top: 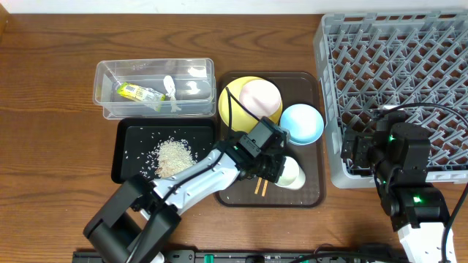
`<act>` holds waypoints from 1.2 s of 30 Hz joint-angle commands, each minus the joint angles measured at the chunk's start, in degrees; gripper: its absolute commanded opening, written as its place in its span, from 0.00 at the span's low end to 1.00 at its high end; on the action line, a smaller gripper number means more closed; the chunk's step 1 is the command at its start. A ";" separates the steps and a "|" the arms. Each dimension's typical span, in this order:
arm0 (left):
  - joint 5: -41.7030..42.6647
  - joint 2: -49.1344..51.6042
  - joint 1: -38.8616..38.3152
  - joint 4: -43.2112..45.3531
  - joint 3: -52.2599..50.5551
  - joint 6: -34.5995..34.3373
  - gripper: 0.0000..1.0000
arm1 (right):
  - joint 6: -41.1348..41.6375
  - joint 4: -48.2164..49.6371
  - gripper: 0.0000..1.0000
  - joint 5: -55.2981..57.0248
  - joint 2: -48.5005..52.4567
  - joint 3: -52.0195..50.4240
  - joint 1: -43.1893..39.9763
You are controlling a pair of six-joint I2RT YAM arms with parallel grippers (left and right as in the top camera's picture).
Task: Sort waste into correct bins and load items into the dishwasher rack
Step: 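Grasp the white cup with the left gripper and lift it, then hand the white cup from the left gripper to the right gripper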
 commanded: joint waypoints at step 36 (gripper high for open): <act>53.05 -6.86 24.92 29.24 -0.22 -33.48 0.06 | 9.44 43.34 0.87 -78.53 24.06 0.90 3.96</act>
